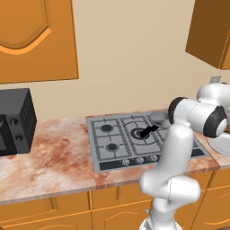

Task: Pick the croissant and place it on the pan. Then turn on the stove to warm the croissant.

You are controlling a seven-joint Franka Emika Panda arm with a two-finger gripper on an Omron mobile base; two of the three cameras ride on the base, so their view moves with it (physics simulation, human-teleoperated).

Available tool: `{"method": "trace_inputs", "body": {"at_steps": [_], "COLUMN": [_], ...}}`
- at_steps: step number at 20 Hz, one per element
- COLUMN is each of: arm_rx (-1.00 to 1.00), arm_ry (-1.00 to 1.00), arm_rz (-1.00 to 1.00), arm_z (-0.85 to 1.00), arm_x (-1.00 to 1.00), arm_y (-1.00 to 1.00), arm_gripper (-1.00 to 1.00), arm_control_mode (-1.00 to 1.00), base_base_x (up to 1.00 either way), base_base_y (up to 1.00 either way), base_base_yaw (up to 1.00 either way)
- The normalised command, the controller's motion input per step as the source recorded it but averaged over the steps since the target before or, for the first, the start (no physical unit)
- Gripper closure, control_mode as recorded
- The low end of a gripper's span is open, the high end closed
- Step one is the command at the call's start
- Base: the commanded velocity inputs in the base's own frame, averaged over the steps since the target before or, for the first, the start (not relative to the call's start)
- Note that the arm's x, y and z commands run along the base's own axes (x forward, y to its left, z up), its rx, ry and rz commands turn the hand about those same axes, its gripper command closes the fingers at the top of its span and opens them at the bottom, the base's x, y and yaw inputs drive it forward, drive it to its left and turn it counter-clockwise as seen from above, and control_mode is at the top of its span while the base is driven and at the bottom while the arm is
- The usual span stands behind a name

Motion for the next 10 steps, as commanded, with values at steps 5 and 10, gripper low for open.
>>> {"method": "trace_inputs", "body": {"at_steps": [5,10], "arm_rx": [0.00,0.00], "arm_ry": [-0.12,-0.06], "arm_rz": [0.00,0.00], "arm_z": [0.39,0.31], "arm_x": [-0.30,-0.24], "arm_y": [0.40,0.54], "arm_gripper": [1.00,1.00], "arm_control_mode": [-1.00,-1.00], "base_base_x": [0.00,0.00], "base_base_y": [0.00,0.00], "base_base_yaw": [0.00,0.00]}}
